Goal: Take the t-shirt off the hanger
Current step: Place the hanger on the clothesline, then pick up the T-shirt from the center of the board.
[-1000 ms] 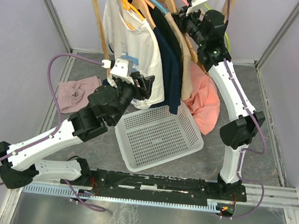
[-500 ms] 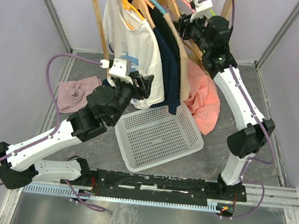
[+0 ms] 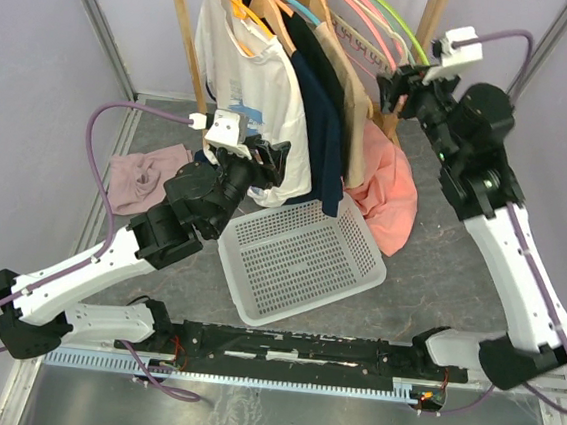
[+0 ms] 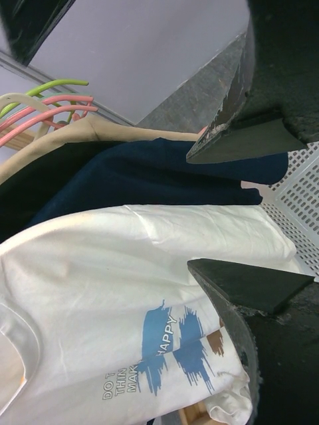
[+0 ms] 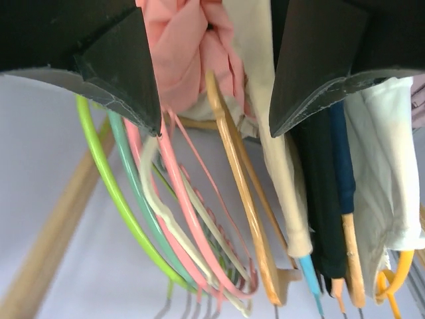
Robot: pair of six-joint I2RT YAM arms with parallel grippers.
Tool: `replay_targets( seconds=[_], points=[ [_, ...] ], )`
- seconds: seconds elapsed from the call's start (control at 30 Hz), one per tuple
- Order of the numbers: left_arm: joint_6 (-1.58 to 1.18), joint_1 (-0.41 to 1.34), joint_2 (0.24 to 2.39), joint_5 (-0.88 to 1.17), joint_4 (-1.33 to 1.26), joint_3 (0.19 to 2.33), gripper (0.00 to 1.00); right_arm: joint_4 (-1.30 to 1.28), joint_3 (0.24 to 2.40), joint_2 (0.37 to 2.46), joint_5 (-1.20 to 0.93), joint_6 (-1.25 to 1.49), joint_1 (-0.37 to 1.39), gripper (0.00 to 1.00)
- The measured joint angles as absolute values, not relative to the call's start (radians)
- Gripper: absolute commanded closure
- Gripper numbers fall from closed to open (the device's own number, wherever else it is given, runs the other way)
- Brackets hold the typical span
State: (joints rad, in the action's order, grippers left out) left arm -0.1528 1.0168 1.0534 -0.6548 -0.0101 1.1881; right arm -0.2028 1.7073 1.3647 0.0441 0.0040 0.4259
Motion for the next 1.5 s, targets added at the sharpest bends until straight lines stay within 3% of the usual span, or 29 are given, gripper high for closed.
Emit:
replay_targets(
  seconds=[0.27, 0.47, 0.67, 1.0, 1.5],
  points=[
    [-0.153, 1.017, 1.051, -0.655, -0.010, 1.188, 0.33, -0.347, 1.416, 1.060, 0.267, 0.120, 0.426, 0.22],
    [-0.153, 1.017, 1.019, -0.659, -0.010, 1.184, 0.33, -0.377, 1.243, 1.031, 0.413, 0.198, 0.426, 0.19],
    [-0.153, 1.017, 0.990, -0.678, -0.009, 1.183, 0.33, -0.383, 1.118, 1.132, 0.435, 0.262, 0.418, 0.12],
    [-0.153, 1.017, 0.974, -0.683, -0.006, 1.155, 0.32, -0.314, 1.132, 1.431, 0.281, 0.364, 0.295, 0.01],
    [-0.153, 1.017, 0.965, -0.706, -0.003, 1.143, 0.32, -0.188, 1.241, 1.754, 0.187, 0.441, 0.290, 0.00]
  ],
)
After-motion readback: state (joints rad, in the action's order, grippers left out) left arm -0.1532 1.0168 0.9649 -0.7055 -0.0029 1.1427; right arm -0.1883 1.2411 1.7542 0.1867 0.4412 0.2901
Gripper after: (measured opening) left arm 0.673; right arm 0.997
